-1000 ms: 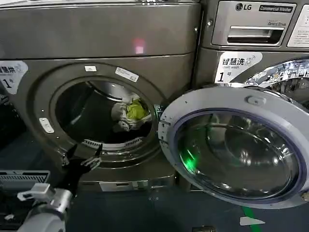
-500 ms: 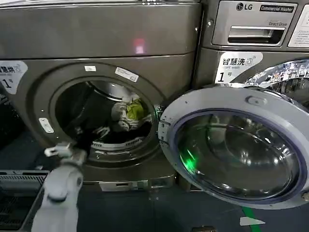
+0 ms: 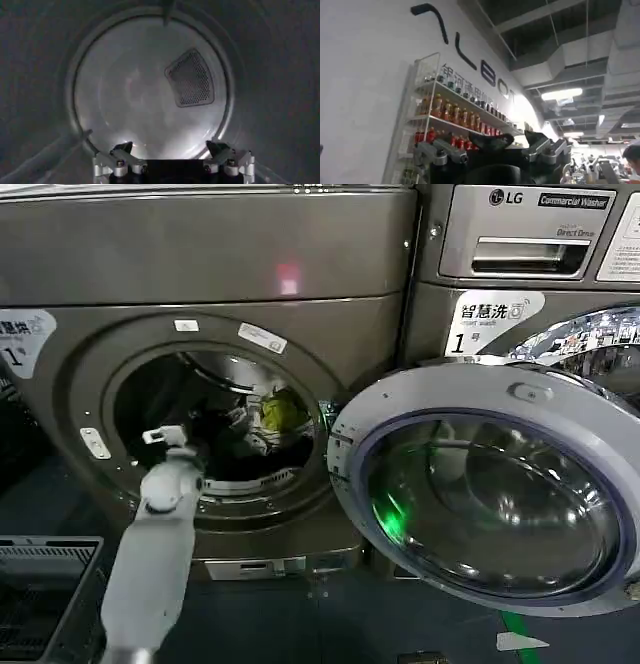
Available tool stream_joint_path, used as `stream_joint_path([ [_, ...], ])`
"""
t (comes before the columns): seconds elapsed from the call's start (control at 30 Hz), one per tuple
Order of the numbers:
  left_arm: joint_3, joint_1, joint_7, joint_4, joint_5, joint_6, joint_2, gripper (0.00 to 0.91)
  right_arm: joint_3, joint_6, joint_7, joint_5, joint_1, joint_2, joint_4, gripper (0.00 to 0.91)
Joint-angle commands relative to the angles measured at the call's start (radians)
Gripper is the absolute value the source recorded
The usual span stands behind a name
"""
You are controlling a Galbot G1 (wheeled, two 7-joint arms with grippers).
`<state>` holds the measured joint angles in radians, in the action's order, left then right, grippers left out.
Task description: Grasp the clothes from the dryer.
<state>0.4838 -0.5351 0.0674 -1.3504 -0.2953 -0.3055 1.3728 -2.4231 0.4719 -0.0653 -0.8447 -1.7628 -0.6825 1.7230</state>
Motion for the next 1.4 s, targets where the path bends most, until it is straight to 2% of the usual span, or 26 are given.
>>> stream_joint_path([
  [0.03,-0.024,0.226,0.024,0.372,0.043,0.086,0.016,0.907,0.008,-0.002,-0.007,-0.006,0.009,-0.001,-0.002,0.907],
  [0.33,-0.054,0.401,0.117,0.671,0.113,0.149,0.050,0.907,0.034,-0.013,-0.015,-0.001,0.033,0.011,-0.015,0.907],
  [0.47,-0.132,0.493,0.313,0.798,0.203,0.153,0.039,0.907,0.051,-0.015,-0.019,0.004,0.044,0.010,-0.015,0.907],
  [0.7,-0.318,0.533,0.567,0.913,0.394,0.301,-0.007,0.907,0.059,-0.021,-0.028,0.017,0.050,0.004,-0.020,0.907],
  [0.83,-0.375,0.541,0.653,0.945,0.495,0.339,-0.022,0.907,0.064,-0.025,-0.031,0.023,0.050,0.004,-0.021,0.907],
  [1.03,-0.520,0.562,0.685,0.975,0.831,0.490,-0.036,0.907,0.076,-0.025,-0.034,0.026,0.057,0.005,-0.017,0.907],
  [1.2,-0.591,0.589,0.731,0.990,0.904,0.446,-0.037,0.907,0.082,-0.026,-0.035,0.027,0.061,0.003,-0.016,0.907],
  [1.4,-0.648,0.611,0.744,0.993,1.031,0.434,-0.045,0.907,0.085,-0.026,-0.036,0.028,0.064,-0.002,-0.010,0.907],
])
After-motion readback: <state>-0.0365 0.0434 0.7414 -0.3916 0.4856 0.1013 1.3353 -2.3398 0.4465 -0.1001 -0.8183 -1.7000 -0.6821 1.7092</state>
